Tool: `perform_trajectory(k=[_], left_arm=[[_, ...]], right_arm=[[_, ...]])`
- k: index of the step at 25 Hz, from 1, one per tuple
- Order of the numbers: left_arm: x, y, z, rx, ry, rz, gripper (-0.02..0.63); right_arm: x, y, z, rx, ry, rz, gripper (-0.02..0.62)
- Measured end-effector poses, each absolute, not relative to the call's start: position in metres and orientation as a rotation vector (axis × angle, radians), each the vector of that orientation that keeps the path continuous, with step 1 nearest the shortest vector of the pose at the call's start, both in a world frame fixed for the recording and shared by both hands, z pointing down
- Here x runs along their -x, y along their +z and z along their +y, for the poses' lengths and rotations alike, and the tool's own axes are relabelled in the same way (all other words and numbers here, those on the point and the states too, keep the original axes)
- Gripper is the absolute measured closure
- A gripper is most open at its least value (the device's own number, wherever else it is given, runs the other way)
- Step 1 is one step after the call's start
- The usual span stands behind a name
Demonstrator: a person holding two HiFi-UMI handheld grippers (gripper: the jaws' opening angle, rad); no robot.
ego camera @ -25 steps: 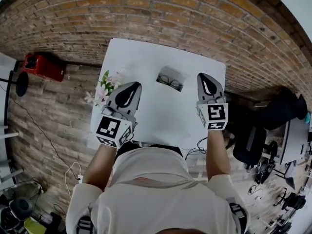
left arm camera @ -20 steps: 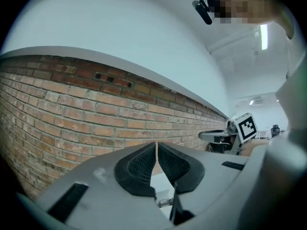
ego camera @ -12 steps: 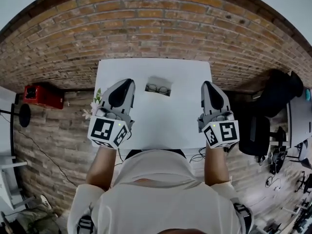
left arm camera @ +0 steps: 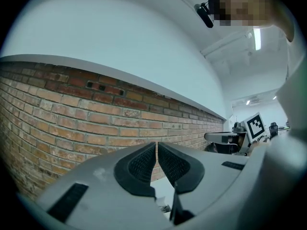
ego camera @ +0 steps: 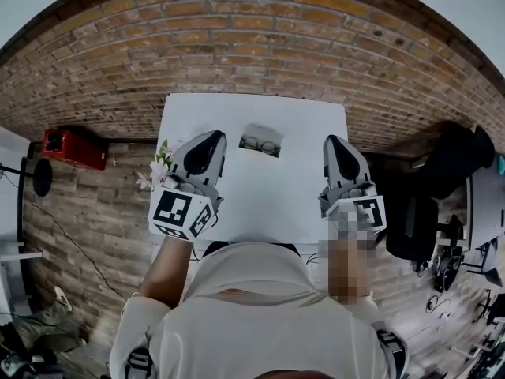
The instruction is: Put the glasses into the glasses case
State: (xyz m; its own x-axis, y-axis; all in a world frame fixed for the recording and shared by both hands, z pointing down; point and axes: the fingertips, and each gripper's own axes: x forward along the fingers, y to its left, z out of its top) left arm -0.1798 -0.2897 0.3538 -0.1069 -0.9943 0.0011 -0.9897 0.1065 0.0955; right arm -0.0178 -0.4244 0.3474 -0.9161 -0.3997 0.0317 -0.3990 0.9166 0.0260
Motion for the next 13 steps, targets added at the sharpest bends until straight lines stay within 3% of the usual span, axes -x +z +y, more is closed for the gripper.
perform_trajectory(k=[13], left_arm=[[0.1794,0.3590,-0.2900,-2.032,-0.098,-2.290,0.580]], right_arm=[[0.0240,0.3542,-0.4242,-0.586,-0.023,-3.028,0.545]])
